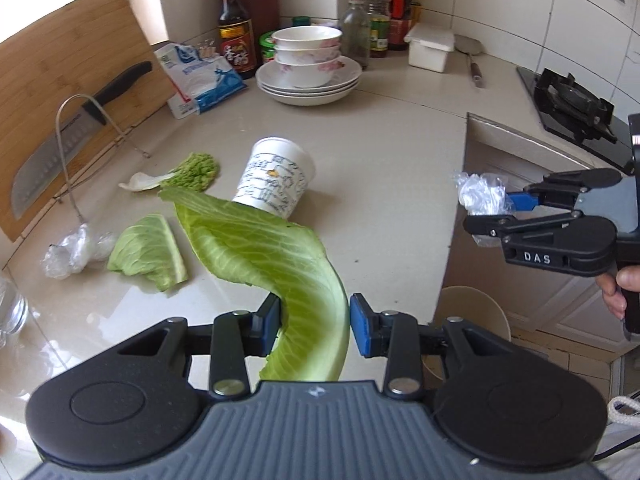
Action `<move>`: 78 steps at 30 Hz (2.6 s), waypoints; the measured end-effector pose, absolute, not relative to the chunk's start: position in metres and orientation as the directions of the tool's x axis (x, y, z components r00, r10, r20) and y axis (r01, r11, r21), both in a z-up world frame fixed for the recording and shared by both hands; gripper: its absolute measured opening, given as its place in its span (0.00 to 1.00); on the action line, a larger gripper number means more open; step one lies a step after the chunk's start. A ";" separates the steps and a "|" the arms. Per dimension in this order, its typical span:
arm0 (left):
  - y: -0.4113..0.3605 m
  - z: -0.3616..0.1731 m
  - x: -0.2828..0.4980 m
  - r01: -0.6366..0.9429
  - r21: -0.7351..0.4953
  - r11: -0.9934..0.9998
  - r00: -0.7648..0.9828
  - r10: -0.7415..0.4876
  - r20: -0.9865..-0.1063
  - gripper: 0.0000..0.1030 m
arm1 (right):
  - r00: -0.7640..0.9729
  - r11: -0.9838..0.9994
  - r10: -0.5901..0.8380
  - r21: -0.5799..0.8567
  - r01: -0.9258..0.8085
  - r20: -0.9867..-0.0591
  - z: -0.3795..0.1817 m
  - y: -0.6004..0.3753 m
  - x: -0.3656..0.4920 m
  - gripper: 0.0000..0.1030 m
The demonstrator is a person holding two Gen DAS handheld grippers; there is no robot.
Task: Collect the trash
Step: 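Carry the bag and cabbage leaf over the bucket and release both, then move both tools back to the counter toward the paper cup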
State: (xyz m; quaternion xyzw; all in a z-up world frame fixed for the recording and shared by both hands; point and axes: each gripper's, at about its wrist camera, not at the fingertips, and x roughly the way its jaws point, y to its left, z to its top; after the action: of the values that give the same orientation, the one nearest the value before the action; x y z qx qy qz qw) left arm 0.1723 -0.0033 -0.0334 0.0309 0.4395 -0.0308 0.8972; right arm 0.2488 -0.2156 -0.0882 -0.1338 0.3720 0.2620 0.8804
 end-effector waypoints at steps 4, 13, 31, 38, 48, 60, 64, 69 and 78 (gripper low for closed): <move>-0.030 -0.040 0.183 0.157 0.011 0.988 0.605 -0.088 -0.791 0.35 | 0.578 0.867 0.271 -0.066 -0.494 -0.769 -0.113 -0.250 0.240 0.40; -0.089 -0.050 0.205 0.300 -0.002 0.954 0.581 -0.184 -0.793 0.35 | 0.538 0.916 0.170 -0.070 -0.395 -0.826 -0.163 -0.305 0.230 0.40; -0.182 -0.078 0.227 0.472 -0.013 0.881 0.496 -0.277 -0.823 0.35 | 0.543 0.946 0.152 -0.036 -0.321 -0.826 -0.190 -0.349 0.226 0.86; -0.209 -0.095 0.234 0.491 -0.042 0.870 0.461 -0.300 -0.835 0.35 | 0.552 0.952 0.162 -0.019 -0.307 -0.818 -0.181 -0.365 0.216 0.95; -0.253 -0.145 0.248 0.491 -0.085 0.867 0.406 -0.314 -0.858 0.35 | 0.559 0.972 0.105 -0.033 -0.232 -0.822 -0.180 -0.396 0.186 0.97; -0.292 -0.195 0.262 0.508 -0.065 0.859 0.391 -0.297 -0.871 0.83 | 0.566 0.994 0.022 -0.044 -0.103 -0.824 -0.177 -0.434 0.152 0.98; -0.298 -0.194 0.264 0.511 -0.051 0.858 0.412 -0.296 -0.862 0.87 | 0.568 0.997 0.015 -0.035 -0.076 -0.823 -0.177 -0.441 0.147 0.98; -0.299 -0.192 0.267 0.498 -0.046 0.866 0.424 -0.290 -0.858 0.88 | 0.571 0.997 0.016 -0.033 -0.075 -0.821 -0.176 -0.442 0.146 0.98; -0.292 -0.179 0.265 0.481 -0.013 0.877 0.466 -0.268 -0.844 0.88 | 0.583 0.993 0.040 -0.031 -0.111 -0.811 -0.169 -0.438 0.150 0.98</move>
State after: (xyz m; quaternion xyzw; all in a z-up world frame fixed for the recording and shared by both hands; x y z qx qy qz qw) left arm 0.2649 -0.2915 -0.1792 0.1138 0.4675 -0.2205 0.8485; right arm 0.1505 -0.4381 -0.1687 -0.0390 0.4545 0.0423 0.8889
